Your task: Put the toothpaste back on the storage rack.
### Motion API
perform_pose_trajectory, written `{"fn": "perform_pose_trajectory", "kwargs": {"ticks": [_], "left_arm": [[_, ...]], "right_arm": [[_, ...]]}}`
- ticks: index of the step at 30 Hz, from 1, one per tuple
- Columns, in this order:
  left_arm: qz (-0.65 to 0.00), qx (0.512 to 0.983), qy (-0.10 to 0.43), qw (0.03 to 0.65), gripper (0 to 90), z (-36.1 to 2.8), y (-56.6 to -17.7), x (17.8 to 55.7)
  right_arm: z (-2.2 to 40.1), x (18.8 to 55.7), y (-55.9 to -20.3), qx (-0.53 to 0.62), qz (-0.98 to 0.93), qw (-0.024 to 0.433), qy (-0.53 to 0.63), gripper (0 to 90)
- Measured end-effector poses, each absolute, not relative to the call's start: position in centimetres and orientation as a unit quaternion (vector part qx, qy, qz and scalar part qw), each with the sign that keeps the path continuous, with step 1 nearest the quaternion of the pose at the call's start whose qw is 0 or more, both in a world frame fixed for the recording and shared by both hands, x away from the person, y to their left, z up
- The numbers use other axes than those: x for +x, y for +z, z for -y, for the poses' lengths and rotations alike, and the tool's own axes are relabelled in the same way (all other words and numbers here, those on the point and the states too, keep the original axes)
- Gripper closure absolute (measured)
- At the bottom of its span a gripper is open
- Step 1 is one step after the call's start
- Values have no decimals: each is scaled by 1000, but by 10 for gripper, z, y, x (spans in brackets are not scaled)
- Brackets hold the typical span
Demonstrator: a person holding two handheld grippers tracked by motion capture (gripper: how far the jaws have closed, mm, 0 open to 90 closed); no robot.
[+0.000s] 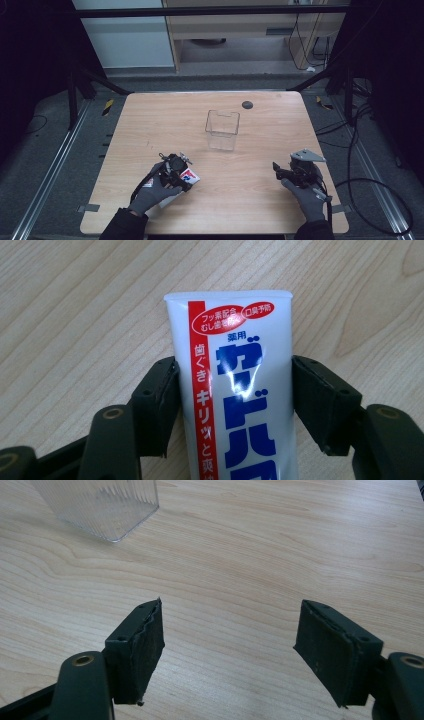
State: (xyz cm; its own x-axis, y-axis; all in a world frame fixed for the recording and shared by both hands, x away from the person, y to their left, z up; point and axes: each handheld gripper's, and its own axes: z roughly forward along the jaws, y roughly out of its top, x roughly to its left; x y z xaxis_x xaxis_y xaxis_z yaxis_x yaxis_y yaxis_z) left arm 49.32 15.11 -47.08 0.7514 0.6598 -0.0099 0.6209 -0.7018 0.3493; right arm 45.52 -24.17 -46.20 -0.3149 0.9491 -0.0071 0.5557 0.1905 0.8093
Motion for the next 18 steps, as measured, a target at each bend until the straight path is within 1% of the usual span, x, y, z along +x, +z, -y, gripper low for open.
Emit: {"fn": "perform_pose_trajectory", "kwargs": {"ticks": [7,9,14,15,16,17,18], "left_arm": [[-357,918,54,166,410,-151,-470,493],[-356,918,48,171,460,-152,-469,493],[-353,918,45,174,550,-152,-467,492],[-353,918,45,174,550,-152,-466,491],[-351,919,46,174,570,-152,-465,491],[-350,919,49,175,608,-152,-464,490],[-349,919,49,177,625,-153,-461,489]], "right_arm": [[243,455,-461,522,-721,268,368,270],[244,455,-462,525,-721,267,365,270],[244,454,-461,525,-719,267,368,270],[245,454,-461,525,-719,267,368,270],[245,455,-461,525,-720,268,367,270],[246,455,-462,525,-721,267,365,270],[246,455,-462,526,-721,266,365,269]]}}
